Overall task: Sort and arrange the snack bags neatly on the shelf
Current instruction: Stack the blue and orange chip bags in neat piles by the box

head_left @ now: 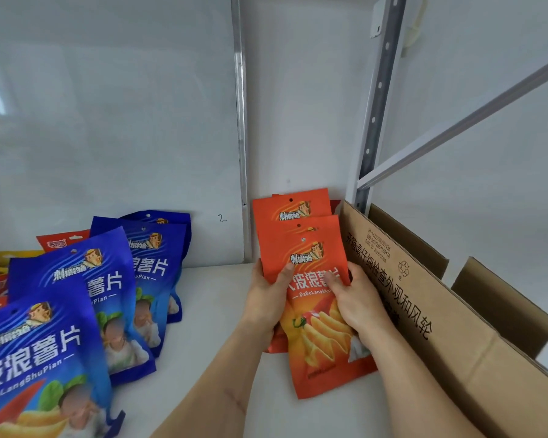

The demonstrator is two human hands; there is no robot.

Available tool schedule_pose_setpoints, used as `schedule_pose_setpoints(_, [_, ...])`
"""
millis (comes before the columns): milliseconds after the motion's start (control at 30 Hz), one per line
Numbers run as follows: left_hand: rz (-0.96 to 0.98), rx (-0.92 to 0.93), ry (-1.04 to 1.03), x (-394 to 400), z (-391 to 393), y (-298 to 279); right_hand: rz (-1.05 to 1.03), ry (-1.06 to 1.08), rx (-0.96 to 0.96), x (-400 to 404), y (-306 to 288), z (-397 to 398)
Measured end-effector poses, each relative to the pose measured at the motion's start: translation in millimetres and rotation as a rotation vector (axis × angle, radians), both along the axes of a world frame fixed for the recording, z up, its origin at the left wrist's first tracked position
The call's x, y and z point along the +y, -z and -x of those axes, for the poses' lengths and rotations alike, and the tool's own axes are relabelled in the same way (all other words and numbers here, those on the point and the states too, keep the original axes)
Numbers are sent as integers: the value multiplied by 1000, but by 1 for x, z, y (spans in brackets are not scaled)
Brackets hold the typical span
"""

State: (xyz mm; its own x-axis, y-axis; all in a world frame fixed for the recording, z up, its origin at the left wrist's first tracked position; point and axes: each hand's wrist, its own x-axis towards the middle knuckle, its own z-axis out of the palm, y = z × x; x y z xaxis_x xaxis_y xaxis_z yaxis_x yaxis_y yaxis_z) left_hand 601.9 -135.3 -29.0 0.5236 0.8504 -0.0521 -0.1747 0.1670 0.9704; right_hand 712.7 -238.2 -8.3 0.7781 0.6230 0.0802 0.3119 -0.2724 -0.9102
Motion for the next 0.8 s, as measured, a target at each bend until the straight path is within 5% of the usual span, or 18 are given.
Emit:
schedule_pose_setpoints(167, [-185,170,-65,1,-3,2,198,-7,-36,-4,3,-2])
schedule_pose_setpoints(500, [-97,268,-78,-17,13,0,237,38,-88,-10,0,4])
schedule_pose_setpoints(800, [-338,402,-183,-31,-6,6,187,202,-195,0,13,4])
